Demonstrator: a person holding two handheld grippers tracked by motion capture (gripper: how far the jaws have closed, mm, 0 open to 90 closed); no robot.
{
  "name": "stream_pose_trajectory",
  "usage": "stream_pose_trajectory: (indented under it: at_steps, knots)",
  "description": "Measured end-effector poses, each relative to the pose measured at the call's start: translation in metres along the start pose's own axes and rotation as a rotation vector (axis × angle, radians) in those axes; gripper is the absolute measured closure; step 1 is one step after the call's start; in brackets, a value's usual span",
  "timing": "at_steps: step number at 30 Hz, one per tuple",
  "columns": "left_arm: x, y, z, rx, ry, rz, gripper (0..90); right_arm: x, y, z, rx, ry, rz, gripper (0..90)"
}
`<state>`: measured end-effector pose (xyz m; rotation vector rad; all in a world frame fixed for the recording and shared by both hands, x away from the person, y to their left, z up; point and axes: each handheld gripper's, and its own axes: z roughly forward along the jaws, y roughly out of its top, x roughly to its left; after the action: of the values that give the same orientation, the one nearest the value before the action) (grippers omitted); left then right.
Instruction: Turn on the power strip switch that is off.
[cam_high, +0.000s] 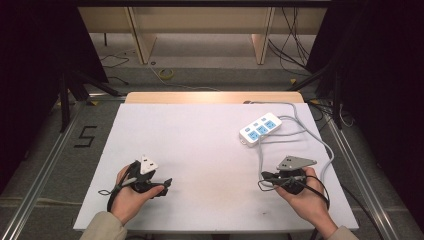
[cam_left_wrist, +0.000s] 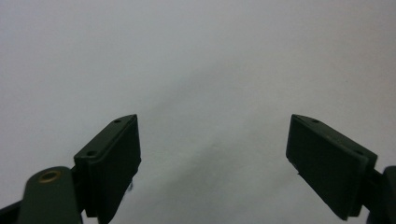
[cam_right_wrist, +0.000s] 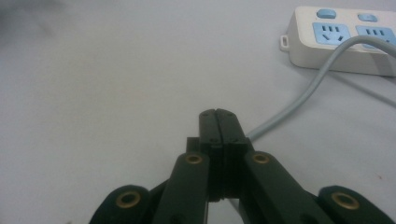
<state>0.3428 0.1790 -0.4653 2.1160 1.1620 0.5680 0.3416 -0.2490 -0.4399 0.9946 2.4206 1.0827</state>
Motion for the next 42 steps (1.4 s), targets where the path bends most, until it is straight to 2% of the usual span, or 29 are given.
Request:
stream_pose_trajectory:
  at_steps: [11, 42]
  knots:
    - [0.000, 0.000, 0.000, -0.001, 0.002, 0.000, 17.7, -0.003, 0.009, 0.003, 0.010, -0.010, 0.019, 90.0]
    - [0.001, -0.001, 0.000, -0.001, 0.009, -0.007, 17.3, -0.011, 0.030, 0.009, 0.025, -0.032, 0.020, 90.0]
